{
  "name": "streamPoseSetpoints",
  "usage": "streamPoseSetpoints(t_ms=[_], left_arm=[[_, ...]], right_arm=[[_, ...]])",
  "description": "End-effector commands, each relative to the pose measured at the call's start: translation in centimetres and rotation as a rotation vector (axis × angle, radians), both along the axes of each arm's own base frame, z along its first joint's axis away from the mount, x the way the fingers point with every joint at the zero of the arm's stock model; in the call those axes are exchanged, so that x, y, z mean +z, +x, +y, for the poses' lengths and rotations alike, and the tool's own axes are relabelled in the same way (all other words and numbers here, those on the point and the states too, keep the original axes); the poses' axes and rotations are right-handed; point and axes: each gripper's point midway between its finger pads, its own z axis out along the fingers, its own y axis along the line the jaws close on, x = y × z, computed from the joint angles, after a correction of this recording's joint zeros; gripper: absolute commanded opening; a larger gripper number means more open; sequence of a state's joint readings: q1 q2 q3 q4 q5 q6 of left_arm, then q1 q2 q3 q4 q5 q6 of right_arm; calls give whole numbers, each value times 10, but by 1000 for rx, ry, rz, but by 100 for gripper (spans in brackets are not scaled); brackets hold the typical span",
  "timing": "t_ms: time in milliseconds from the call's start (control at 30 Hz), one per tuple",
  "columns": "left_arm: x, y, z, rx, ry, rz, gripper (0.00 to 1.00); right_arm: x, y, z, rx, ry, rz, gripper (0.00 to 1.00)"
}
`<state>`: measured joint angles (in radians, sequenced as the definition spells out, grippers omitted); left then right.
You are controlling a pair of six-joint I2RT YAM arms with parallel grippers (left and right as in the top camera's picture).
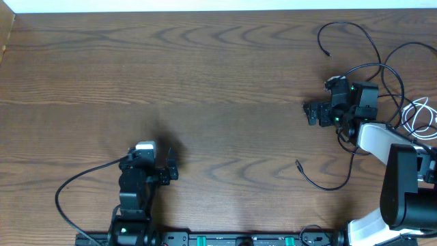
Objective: Untangle cables
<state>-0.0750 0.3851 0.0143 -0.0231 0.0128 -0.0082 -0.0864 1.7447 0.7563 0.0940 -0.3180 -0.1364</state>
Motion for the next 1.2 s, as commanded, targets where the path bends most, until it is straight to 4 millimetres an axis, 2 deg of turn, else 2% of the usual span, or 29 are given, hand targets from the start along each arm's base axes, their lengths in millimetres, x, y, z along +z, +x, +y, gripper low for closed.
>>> streamPoseSetpoints(t_ms=[0, 467, 1167], left_arm=[[3, -3, 5, 13, 36, -26, 98], [70, 0, 4, 11, 20, -324, 98], [69, 0, 4, 11, 20, -319, 98]], right_arm=[[-5, -3, 2, 9, -4, 13, 99], [-5, -3, 2, 9, -4, 13, 99], [-5, -3, 2, 9, -4, 13, 99]])
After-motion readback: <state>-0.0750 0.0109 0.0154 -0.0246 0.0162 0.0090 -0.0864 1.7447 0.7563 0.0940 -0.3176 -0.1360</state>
